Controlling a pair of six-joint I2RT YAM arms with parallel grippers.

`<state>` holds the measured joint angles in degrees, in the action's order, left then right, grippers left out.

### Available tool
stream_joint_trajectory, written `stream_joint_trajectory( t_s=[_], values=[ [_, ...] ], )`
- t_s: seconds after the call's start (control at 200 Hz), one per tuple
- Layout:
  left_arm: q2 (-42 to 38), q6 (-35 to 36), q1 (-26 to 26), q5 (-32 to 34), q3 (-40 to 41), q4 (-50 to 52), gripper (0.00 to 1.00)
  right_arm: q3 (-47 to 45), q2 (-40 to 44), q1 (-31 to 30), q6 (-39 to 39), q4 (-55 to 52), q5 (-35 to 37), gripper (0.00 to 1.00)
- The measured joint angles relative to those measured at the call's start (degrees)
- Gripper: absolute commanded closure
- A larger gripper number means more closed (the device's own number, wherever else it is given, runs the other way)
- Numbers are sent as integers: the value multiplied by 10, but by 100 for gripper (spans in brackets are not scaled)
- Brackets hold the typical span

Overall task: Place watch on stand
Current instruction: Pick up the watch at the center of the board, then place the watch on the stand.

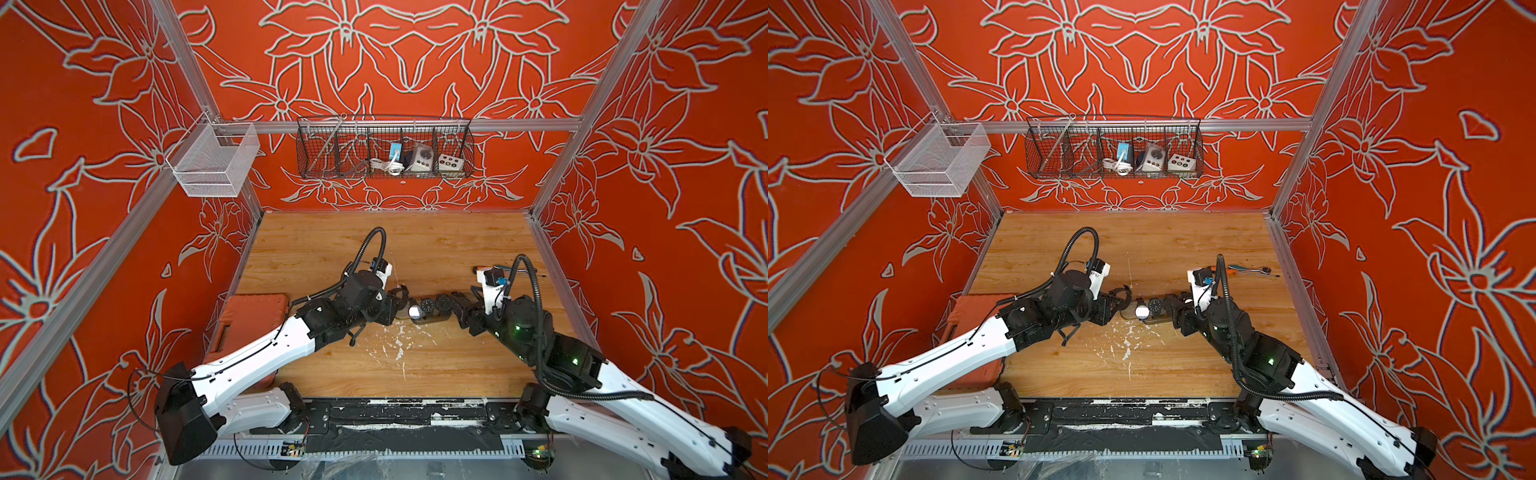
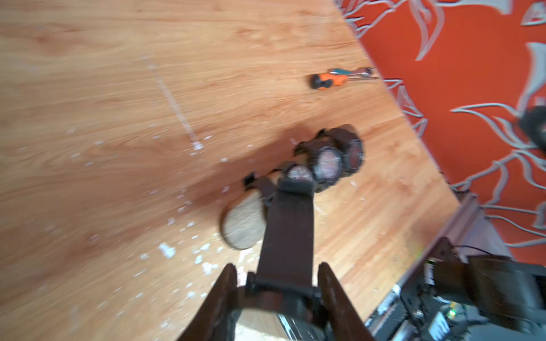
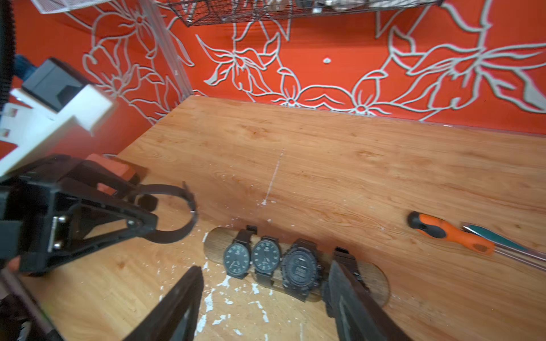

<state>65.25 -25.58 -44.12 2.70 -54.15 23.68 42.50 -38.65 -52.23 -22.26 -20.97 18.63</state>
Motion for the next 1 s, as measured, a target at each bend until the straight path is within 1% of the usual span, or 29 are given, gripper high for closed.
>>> stream_joint_trajectory(
  t_s=[0.085, 0.18, 0.245, 0.32, 0.425, 0.656, 1.001],
  values=[
    [4, 0, 25, 7, -13, 48, 72, 15, -16, 34, -4, -33, 5, 22],
    [21, 0, 49, 18, -31, 93, 72, 28, -47, 95, -12, -65, -7, 21],
    [39, 0, 63, 25, -41, 115, 72, 29, -69, 144, -20, -81, -28, 19],
    [65, 0, 71, 27, -49, 137, 72, 29, -97, 200, -30, -100, -62, 15],
    [109, 0, 73, 25, -62, 159, 72, 29, -124, 254, -39, -107, -109, 14],
    [190, 7, 73, -3, -103, 184, 72, 23, -170, 338, -57, -91, -207, 12],
    [244, 12, 67, -28, -141, 204, 72, -18, -205, 420, -68, -33, -308, 11]
  ],
)
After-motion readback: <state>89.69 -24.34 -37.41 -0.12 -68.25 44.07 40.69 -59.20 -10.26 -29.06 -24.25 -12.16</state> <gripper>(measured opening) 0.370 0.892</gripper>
